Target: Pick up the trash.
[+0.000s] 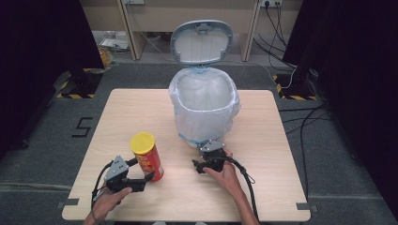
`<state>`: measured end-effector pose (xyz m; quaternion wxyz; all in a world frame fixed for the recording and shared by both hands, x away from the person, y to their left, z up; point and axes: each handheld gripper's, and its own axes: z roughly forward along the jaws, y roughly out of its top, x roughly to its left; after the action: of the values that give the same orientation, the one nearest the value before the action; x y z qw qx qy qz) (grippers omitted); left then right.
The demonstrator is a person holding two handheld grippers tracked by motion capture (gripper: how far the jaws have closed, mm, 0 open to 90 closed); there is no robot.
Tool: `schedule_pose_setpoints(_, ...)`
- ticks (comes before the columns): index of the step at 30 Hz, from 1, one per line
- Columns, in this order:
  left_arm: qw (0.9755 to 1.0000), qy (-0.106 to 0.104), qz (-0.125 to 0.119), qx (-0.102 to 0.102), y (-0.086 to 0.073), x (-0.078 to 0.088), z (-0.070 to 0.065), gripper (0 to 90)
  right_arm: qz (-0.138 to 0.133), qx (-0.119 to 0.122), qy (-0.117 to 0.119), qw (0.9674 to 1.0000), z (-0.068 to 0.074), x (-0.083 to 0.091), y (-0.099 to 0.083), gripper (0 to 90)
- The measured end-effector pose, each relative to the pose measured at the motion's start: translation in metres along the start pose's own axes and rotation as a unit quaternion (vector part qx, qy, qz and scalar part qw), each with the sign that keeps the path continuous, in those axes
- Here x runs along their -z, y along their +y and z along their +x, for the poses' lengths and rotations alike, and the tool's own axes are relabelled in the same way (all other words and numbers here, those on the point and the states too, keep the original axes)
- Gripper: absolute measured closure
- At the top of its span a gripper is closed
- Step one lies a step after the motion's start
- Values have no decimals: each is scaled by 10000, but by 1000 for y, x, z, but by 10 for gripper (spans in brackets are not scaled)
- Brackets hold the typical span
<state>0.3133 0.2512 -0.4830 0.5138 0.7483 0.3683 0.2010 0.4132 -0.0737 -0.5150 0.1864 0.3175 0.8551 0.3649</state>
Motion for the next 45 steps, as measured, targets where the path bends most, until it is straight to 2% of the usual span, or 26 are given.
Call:
schedule_pose_setpoints(6, 9999, 100, -60, -71, 5, -6, -3, 156, 22, 30, -32, 10000, 1, 0, 0, 160)
schedule_pose_setpoints(12, 9998, 140, -160, -33, 9, -12, -1, 173, 31, 74, -51, 10000, 1, -1, 0, 159)
schedule_pose_setpoints(14, 9998, 142, -156, -25, 9, -14, 0, 218, 42, 26, -38, 10000, 1, 0, 0, 160)
schedule_pose_setpoints(20, 9997, 154, -154, -116, 11, -15, 1, 237, 61, 74, -63, 9999, 2, 0, 1, 160)
schedule_pose_setpoints(22, 9997, 146, -177, -72, 13, -14, 2, 238, 65, 75, -66, 9999, 2, -1, 1, 160)
schedule_pose_setpoints(31, 9994, 226, -259, -27, 32, -9, 13, 239, 77, 81, -61, 9999, 2, -1, 1, 160)
schedule_pose_setpoints(37, 9993, 206, -314, 12, 44, -9, 18, 239, 79, 131, -81, 9998, 2, -1, 1, 160)
schedule_pose_setpoints(45, 9991, 199, -361, 89, 54, -15, 26, 240, 72, 154, -91, 9998, 2, -1, 1, 160)
